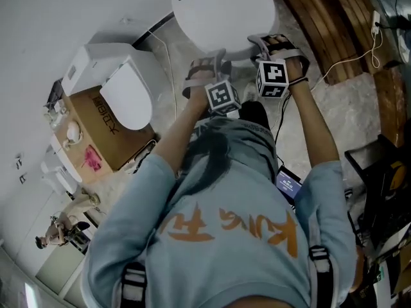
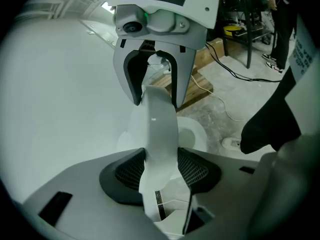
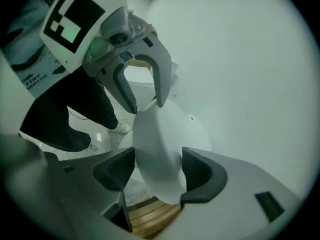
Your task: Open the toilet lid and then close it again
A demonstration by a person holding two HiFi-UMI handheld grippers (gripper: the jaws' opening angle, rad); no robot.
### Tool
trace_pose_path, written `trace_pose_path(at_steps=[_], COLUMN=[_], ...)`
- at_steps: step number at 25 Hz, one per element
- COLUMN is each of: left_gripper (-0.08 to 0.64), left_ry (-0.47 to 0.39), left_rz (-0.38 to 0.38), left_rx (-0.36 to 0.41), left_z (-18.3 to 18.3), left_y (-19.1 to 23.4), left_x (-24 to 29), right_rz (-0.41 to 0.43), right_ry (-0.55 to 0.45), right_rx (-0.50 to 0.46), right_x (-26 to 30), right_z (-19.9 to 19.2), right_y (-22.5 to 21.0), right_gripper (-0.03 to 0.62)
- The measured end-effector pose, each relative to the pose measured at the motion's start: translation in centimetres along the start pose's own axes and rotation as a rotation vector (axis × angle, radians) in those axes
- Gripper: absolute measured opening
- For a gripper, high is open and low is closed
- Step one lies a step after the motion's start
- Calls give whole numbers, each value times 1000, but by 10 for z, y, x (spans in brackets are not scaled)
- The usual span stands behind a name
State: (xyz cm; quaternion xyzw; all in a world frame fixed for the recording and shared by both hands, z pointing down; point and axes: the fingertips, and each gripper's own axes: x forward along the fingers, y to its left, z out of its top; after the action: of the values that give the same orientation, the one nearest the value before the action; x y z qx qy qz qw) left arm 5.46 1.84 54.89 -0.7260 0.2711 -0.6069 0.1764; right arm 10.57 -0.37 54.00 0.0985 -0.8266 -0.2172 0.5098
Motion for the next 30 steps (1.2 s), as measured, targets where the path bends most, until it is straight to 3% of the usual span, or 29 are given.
trace_pose_path(at_steps=[5,12,18,24,30], left_gripper=[209,190,153,135,126], left_ry=[7,-43,-27,-8,8], left_rz=[-41,-111,-220,-323,-376], left_rx=[56,71,32,19,3], left_z=[-9,-10,-18,-27,-39], left_y=[-29,-74,-120,-156,-178], left_x=[26,71,108,148,183], right_rz=[32,91,168,176,188], right_ry=[26,18,1,25,74], right_rx=[-31,-113,-67,-35,42], right_x=[32,74,110,152,189], right_z=[-14,-46,-68,-89,-104], right_y=[28,65,104,132,148], right_gripper=[321,337,304,278,267])
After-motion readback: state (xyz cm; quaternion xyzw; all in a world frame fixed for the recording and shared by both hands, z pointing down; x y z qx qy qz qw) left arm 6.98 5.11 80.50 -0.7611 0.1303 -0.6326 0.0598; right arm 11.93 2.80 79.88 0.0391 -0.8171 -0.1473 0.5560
